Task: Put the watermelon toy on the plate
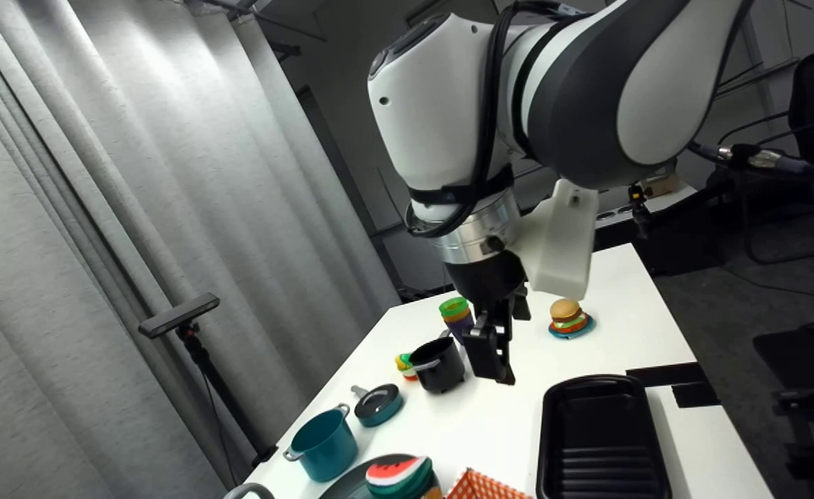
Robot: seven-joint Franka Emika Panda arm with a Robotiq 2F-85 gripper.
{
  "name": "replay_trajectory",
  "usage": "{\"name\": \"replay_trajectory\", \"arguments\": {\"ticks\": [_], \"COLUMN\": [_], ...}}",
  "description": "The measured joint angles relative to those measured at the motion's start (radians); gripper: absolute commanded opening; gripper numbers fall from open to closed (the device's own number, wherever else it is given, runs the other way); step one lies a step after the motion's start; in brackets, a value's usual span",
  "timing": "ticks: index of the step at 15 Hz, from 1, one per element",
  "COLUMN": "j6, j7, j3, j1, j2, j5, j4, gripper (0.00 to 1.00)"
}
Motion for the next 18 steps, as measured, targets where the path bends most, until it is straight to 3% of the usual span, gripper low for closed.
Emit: {"name": "replay_trajectory", "arguments": {"ticks": [8, 18], "j6": [-0.043, -0.043], "j7": [-0.038, -0.039], "j3": [0.028, 0.032], "j1": [-0.034, -0.037], "j2": [-0.089, -0.097], "j5": [0.003, 0.003], "j4": [-0.075, -0.085], "gripper": [1.00, 1.00]}}
